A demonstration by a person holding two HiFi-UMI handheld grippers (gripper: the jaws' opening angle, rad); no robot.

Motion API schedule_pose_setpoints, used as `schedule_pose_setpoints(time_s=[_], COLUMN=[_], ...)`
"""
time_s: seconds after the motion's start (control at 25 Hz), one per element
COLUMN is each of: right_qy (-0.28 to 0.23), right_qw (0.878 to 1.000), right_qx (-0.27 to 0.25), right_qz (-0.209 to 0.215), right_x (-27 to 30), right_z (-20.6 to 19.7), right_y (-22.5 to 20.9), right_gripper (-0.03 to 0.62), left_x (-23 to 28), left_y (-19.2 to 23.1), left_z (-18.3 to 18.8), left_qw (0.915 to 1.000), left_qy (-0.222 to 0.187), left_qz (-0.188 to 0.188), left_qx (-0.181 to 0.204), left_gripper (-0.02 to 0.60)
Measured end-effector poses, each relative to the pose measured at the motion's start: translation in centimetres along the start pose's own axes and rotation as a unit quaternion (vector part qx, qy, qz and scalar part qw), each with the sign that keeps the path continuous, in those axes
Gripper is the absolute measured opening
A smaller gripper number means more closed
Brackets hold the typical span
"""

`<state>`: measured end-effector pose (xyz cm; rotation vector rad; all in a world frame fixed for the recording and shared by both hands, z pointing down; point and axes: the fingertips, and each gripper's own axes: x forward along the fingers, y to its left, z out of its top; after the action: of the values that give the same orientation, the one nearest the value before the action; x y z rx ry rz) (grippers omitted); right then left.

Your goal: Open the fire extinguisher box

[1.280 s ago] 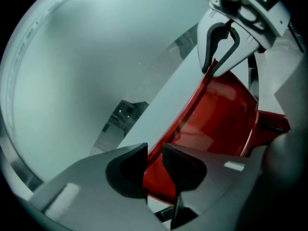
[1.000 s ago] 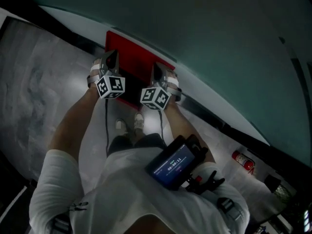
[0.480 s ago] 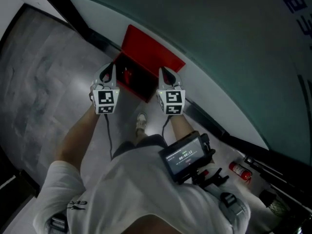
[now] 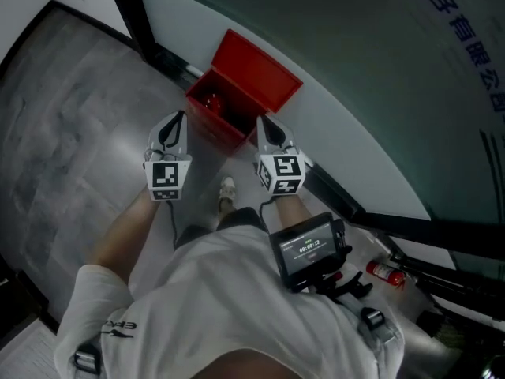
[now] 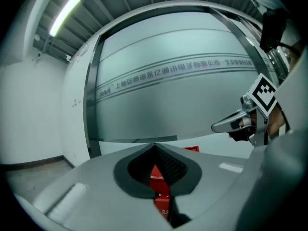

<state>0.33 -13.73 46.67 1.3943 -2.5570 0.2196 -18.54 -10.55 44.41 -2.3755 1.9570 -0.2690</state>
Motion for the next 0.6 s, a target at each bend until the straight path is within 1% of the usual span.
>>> schedule_pose_setpoints(time_s=[0.12, 0.28, 0.44, 0.52, 0.6], right_qy=[-0.012, -0.013, -0.013, -0.012, -0.011], right_qw=[1.0, 1.0, 1.0, 1.0, 1.0], right_qx=[-0.003, -0.003, -0.006, -0.003, 0.004], right_qz=[-0.001, 0.004, 0.016, 0.023, 0.027], right_x=[-4.0, -8.8, -13.2, -16.5, -18.2], right_z=[0.6, 0.4, 0.5, 0.5, 0.0], right_y=[3.4, 7.1, 9.8, 10.9, 11.4], right_gripper=[0.012, 0.012, 0.012, 0.012, 0.011], left_x=[-5.0, -10.7, -15.6, -18.5, -20.1], left_y=[-0.4, -1.4, -2.5, -3.8, -4.4], left_z=[1.4, 2.5, 3.7, 4.6, 4.6], left_qw=[0.9998, 0.9992, 0.998, 0.9975, 0.9972], left_qy=[-0.019, -0.031, -0.047, -0.049, -0.048], left_qz=[-0.007, -0.02, -0.021, -0.021, -0.018], left_qx=[-0.006, -0.016, -0.037, -0.047, -0.054], left_gripper=[0.003, 0.003, 0.002, 0.003, 0.003])
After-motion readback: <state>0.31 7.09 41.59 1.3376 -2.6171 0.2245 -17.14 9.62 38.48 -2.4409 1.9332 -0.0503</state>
